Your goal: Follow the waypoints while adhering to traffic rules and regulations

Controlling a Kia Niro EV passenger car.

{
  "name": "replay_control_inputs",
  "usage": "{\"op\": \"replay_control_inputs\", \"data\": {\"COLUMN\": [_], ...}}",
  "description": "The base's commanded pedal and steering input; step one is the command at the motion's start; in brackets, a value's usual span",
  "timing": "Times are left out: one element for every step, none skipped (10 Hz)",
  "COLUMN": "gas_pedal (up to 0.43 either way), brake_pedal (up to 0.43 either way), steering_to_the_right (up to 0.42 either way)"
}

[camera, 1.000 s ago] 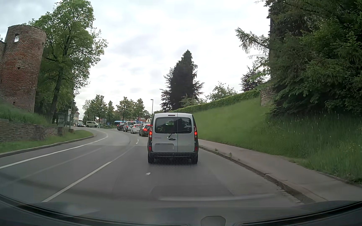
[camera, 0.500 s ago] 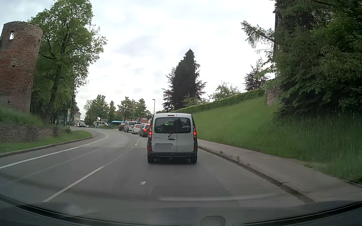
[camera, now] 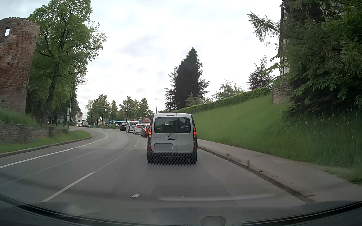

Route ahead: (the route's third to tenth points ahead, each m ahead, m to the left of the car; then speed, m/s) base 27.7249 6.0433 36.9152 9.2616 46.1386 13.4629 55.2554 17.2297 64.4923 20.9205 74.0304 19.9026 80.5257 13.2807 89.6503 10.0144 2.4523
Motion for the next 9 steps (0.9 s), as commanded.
{"op": "replay_control_inputs", "data": {"gas_pedal": [0.079,0.079,0.079,0.079,0.079,0.079,0.079,0.079,0.079], "brake_pedal": [0.000,0.000,0.000,0.000,0.000,0.000,0.000,0.000,0.000], "steering_to_the_right": [-0.042,-0.044,-0.046,-0.047,-0.047,-0.046,-0.046,-0.047,-0.047]}}
